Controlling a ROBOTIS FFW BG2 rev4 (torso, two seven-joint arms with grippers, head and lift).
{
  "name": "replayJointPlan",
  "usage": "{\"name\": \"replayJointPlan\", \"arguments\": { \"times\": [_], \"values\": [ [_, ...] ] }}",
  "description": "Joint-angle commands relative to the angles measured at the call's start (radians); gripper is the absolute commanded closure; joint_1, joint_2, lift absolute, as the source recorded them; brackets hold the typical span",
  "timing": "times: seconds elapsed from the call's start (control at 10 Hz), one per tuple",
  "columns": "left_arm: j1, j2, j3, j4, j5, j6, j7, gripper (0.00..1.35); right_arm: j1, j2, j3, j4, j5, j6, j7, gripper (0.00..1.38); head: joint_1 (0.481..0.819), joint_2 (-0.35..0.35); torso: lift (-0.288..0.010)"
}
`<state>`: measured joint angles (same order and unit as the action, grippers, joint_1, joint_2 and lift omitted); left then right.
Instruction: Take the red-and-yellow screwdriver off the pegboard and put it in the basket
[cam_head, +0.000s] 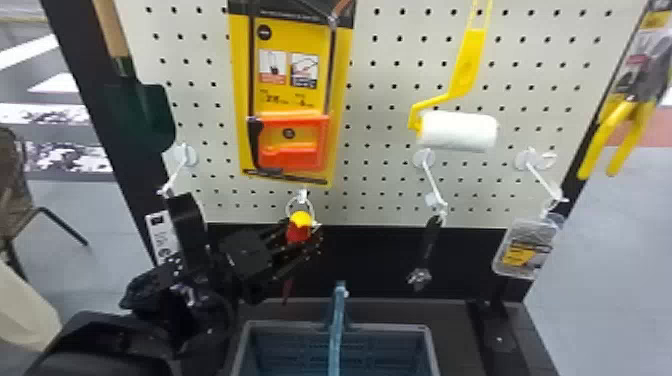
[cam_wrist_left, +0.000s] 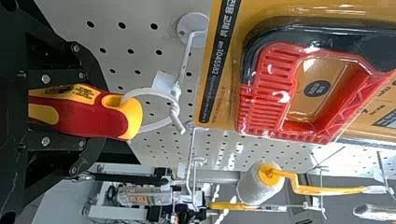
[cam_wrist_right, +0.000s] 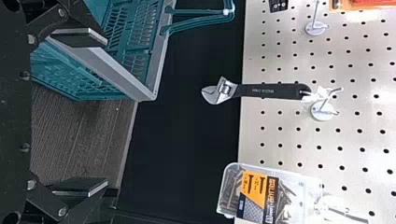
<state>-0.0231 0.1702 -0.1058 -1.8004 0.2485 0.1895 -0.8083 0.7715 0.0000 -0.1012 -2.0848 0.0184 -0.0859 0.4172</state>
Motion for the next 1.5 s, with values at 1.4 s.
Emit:
{"name": "replayJointPlan", "arguments": {
  "times": [1.4],
  "values": [
    [0.034,0.002,0.025,-0.076,-0.006,0.013,0.020,1.15,0.002,0.001,0.000,0.005,0.000,0.000,0.002,0.23,0.549,0.000,-0.100]
  ]
}}
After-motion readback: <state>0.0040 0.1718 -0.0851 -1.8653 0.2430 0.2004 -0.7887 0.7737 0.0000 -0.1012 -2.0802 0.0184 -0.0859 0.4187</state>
